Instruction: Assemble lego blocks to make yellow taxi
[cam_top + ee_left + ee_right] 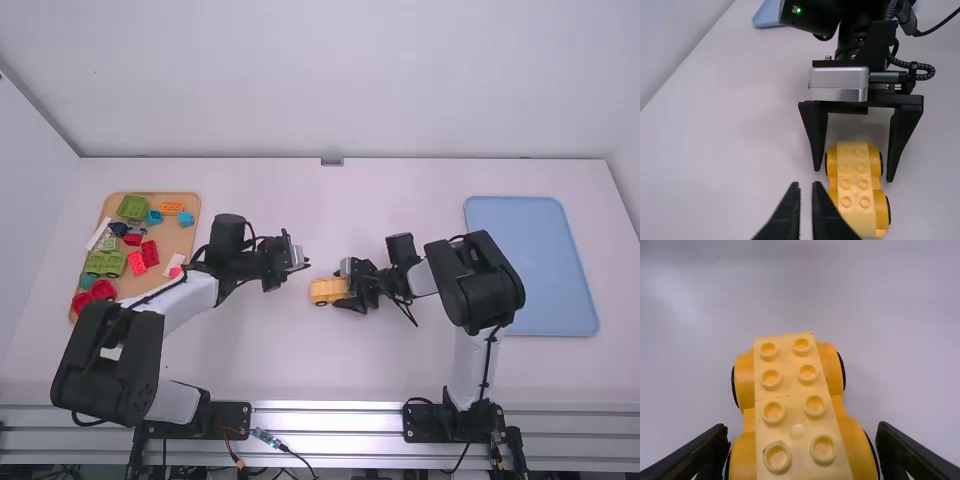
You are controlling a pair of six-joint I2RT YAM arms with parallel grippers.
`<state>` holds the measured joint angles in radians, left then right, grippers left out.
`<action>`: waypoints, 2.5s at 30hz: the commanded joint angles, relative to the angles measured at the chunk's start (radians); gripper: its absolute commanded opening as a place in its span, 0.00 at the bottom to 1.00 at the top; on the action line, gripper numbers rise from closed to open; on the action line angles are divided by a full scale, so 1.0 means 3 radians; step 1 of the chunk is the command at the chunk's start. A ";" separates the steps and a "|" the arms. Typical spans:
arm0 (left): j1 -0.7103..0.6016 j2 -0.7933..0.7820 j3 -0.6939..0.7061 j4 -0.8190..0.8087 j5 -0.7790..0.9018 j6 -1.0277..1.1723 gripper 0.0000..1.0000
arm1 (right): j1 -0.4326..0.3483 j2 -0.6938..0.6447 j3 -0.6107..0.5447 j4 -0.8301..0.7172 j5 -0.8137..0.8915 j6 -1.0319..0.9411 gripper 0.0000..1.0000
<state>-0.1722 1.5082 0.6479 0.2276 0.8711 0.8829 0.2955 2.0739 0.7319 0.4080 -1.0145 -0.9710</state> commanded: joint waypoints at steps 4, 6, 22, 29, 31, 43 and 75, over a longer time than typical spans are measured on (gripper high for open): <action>0.0032 0.0015 0.0000 -0.0010 0.0024 -0.0002 0.33 | 0.0015 0.0056 0.0028 -0.0019 -0.0022 0.0018 0.90; 0.0025 0.0015 0.0000 -0.0011 0.0026 -0.0002 0.43 | 0.0015 0.0056 0.0028 -0.0025 -0.0022 0.0018 0.95; 0.0050 0.0014 0.0000 0.0374 -0.0445 -0.0817 0.99 | -0.0314 -0.0299 0.0029 -0.0820 0.0309 -0.0019 0.99; 0.0120 0.0010 0.0023 0.0577 -0.0995 -0.1375 0.99 | -0.0328 -0.0855 0.0032 -0.1236 0.1155 0.0326 0.99; 0.0179 0.0009 0.0109 0.0470 -0.1110 -0.1538 0.99 | -0.0328 -0.0992 0.0031 -0.1207 0.1467 0.0629 0.99; 0.0904 0.0169 0.1394 -0.1118 -0.2076 -0.2573 0.99 | -0.0334 -0.1393 0.0032 -0.0889 0.2359 0.1342 0.99; 0.1512 0.1418 0.3195 -0.2674 -0.3106 -0.4216 0.99 | -0.0332 -0.1412 0.0032 -0.0764 0.2360 0.1331 0.99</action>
<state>0.2890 1.8965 1.5406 -0.5629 -0.0208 -0.3317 0.1963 1.6772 0.7372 0.1802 -0.3073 -0.5766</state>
